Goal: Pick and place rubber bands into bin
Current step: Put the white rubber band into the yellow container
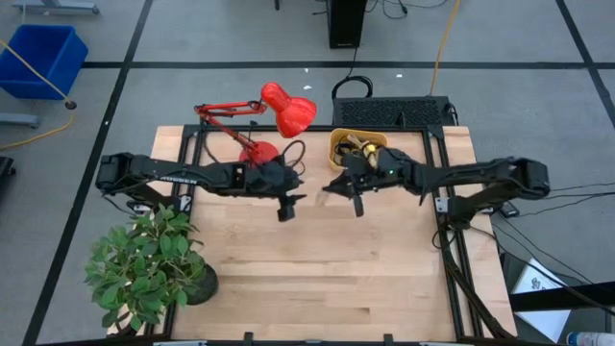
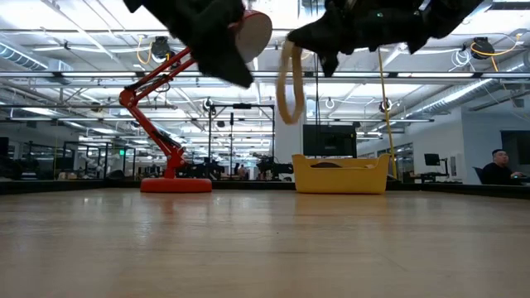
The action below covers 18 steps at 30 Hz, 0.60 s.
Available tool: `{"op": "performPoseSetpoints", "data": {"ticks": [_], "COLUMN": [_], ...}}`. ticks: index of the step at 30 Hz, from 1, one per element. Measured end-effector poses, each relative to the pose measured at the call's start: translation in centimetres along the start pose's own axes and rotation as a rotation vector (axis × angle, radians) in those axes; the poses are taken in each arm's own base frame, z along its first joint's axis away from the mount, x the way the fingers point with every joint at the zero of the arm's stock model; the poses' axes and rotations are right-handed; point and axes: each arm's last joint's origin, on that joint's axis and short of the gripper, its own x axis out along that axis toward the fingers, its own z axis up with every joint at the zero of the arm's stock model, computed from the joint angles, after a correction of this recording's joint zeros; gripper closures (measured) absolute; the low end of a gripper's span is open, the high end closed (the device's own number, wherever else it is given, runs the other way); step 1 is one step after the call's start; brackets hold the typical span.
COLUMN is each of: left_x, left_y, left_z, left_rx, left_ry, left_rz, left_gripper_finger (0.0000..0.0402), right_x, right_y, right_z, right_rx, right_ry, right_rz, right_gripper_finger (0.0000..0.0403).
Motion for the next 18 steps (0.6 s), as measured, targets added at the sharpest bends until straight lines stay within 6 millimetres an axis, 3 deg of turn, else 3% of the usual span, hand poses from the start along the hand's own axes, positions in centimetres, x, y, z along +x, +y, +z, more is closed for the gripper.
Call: {"op": "performPoseSetpoints", "data": {"ticks": [7,14,18], "left_x": [-0.2,-0.2,-0.2], "left_y": [0.0,0.0,0.1], "left_z": [-2.2,-2.0,-1.8], "left_rx": [-0.137,-0.16,-0.164], "left_ry": [0.227,0.207,0.184], "left_rz": [0.019,0.021,0.019], "left_gripper_finger": [0.0178,0.0177,0.0174], "right_x": [-4.3,-7.2,-8.3], "right_y": [-1.5,-4.1,-5.7], "right_z": [2.8,7.2,8.0], "right_rx": [-0.004,-0.029,-0.032], "right_ry": [0.185,0.324,0.318], "right_rz": [-0.286,-0.575,-0.654], "right_gripper_finger": [0.0402,0.0403,0.0403]}}
